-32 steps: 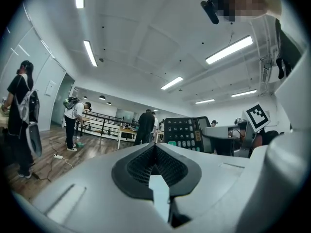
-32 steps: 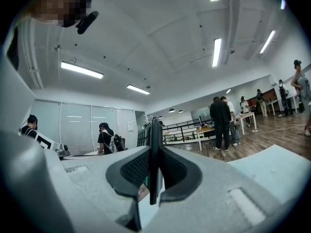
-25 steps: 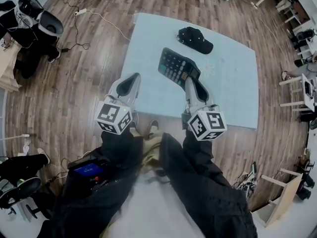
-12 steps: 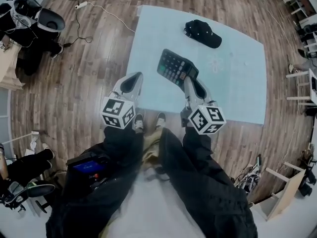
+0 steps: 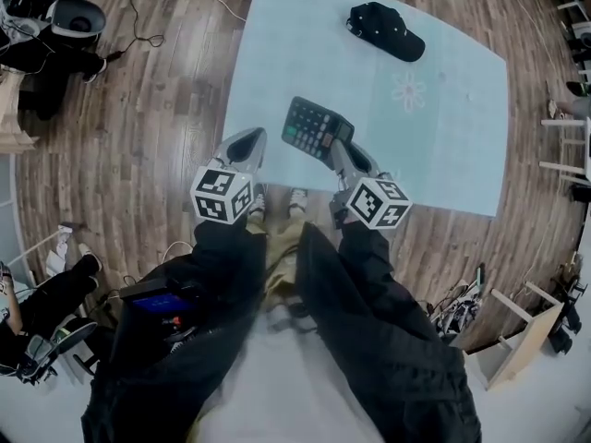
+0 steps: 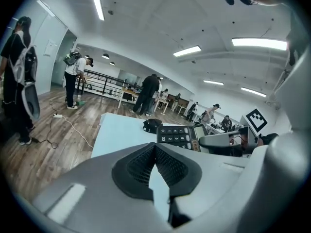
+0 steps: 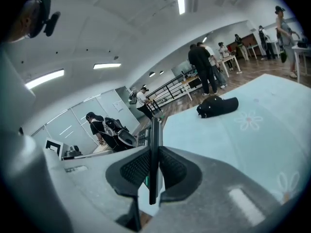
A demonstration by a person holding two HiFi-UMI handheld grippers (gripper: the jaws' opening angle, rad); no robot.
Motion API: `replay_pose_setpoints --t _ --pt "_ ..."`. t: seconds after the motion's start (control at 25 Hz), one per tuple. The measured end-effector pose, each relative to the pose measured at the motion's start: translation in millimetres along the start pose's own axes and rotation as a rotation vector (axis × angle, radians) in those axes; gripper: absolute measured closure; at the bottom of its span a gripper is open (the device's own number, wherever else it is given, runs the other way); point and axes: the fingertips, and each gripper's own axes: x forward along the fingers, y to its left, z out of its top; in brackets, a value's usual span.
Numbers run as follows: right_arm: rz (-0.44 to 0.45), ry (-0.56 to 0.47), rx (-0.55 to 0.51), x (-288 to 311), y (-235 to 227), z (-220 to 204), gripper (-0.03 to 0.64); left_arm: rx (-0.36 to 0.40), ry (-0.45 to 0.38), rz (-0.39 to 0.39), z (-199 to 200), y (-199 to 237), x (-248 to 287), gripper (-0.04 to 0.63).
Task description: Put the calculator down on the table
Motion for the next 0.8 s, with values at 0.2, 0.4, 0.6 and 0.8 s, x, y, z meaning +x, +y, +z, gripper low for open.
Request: replay_pose_setpoints --t 0.2,0.4,0.6,0.8 --pt "-0.016 0.105 0.070 24.7 -29.5 -37.2 0.568 -0.018 0.131 -0.026 -43.4 -3.2 27.6 0.600" --pt "-0.021 0.204 0.163 44.9 -56.0 -78.6 0.568 -0.057 0.250 -0.027 -85.0 -1.1 41.9 0.600" --pt "-0.032 0.287 0.228 53.4 -74.2 -114.3 0.566 -0.091 0.325 -0.013 -118.9 3.6 47.4 0.600" --pt "-0.053 0.345 0.339 60.7 -97.6 -148.9 0.566 -0.123 0.382 -0.008 -146.7 3.7 59.0 0.600"
